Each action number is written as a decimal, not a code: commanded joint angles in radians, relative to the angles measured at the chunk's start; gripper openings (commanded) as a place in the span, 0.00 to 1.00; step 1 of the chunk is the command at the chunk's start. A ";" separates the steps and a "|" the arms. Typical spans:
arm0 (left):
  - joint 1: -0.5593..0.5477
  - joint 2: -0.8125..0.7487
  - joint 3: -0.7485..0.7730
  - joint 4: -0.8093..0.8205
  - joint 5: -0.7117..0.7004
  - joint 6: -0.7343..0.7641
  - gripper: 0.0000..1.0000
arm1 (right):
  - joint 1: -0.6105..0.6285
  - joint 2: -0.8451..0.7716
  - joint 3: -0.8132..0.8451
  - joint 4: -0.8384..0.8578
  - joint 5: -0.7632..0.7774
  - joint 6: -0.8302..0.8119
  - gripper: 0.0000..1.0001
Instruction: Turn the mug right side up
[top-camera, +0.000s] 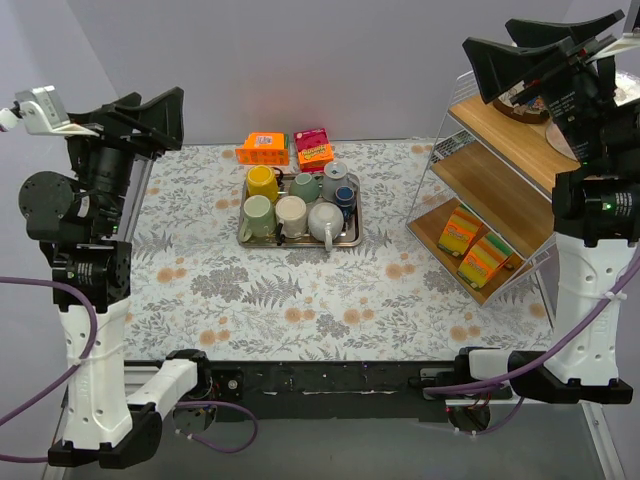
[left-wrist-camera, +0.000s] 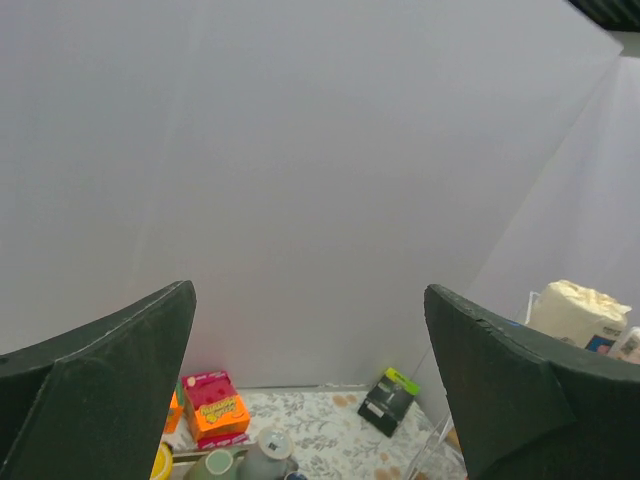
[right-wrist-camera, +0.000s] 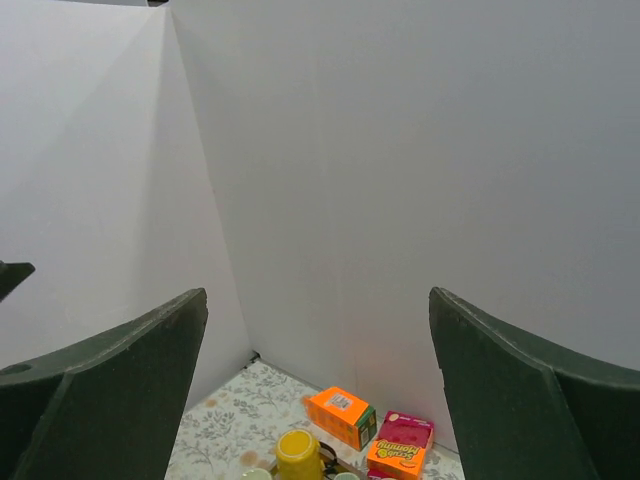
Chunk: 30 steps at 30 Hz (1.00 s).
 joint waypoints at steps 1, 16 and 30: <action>-0.003 -0.028 -0.159 0.045 -0.028 0.080 0.98 | 0.003 0.038 0.090 -0.093 -0.022 -0.023 0.98; -0.005 0.172 -0.674 0.019 -0.061 0.184 0.98 | 0.473 0.095 -0.173 -0.292 0.202 -0.408 0.99; -0.005 0.324 -0.881 0.160 0.076 0.290 0.98 | 0.617 0.150 -0.443 -0.225 0.277 -0.443 0.99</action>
